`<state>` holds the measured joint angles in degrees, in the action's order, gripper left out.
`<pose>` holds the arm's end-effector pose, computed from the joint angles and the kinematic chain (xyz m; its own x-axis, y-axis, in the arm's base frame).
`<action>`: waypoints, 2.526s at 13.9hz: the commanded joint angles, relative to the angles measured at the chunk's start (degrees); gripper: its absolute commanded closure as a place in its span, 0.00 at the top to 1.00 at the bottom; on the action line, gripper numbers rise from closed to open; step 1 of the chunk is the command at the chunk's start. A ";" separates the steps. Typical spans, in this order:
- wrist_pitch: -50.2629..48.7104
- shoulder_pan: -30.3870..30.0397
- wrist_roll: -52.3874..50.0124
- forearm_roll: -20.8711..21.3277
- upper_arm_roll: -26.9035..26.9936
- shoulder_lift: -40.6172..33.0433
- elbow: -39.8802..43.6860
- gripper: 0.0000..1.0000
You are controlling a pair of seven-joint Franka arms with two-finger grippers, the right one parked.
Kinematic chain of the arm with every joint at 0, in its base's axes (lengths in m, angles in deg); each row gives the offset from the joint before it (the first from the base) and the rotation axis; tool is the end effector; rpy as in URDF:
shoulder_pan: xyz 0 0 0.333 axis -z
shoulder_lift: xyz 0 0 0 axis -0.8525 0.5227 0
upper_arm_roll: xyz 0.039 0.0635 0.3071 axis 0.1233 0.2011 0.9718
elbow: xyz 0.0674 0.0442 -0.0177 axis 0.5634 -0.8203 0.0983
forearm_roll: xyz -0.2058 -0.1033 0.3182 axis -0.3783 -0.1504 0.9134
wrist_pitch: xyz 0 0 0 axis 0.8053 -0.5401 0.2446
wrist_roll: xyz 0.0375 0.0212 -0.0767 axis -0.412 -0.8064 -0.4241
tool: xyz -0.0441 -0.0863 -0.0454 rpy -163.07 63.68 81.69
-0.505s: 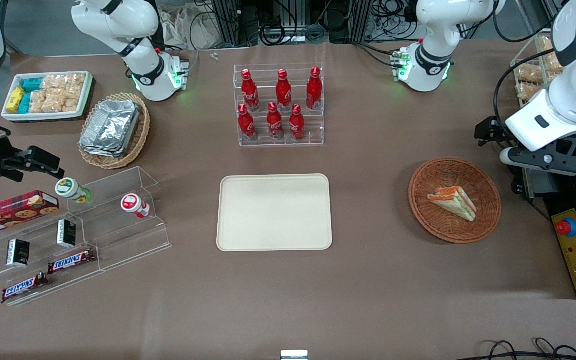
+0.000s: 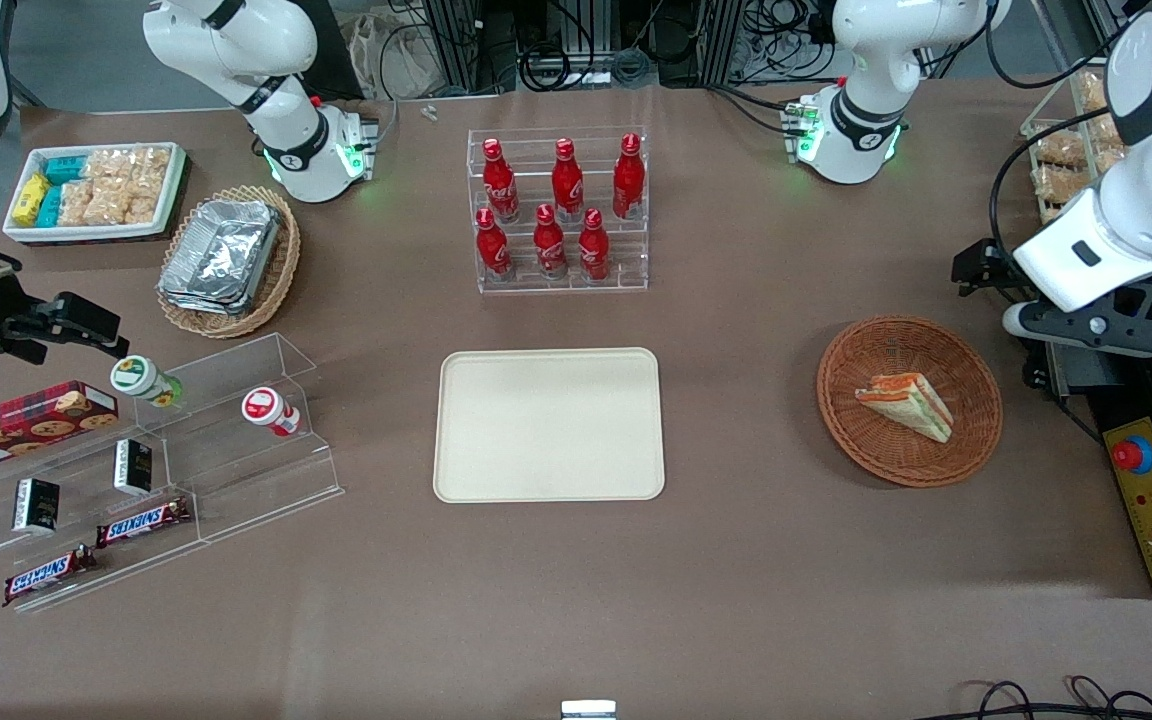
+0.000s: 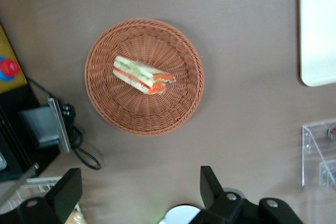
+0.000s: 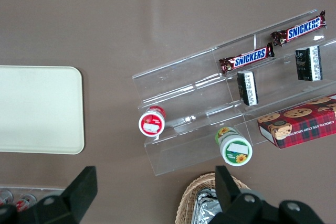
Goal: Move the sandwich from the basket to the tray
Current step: 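Move the left gripper over the wrapped sandwich in the wicker basket, then lower the open left gripper around the sandwich standing on its edge, then close the left gripper on the sandwich and lift it from the basket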
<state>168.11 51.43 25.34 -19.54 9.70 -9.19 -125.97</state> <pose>0.5597 -0.0652 0.5738 0.9720 -0.1572 -0.1745 -0.1656 -0.9856 -0.0350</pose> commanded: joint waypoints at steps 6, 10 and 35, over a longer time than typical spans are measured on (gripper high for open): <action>9.57 -1.12 -36.14 0.01 -0.38 7.23 -4.41 1.00; 20.03 -1.64 -51.36 0.18 -0.29 7.41 -13.28 1.00; 54.42 -1.91 -63.26 0.62 4.28 12.94 -36.51 0.48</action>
<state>219.19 49.79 -36.59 -19.99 14.18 3.90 -161.06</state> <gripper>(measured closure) 0.154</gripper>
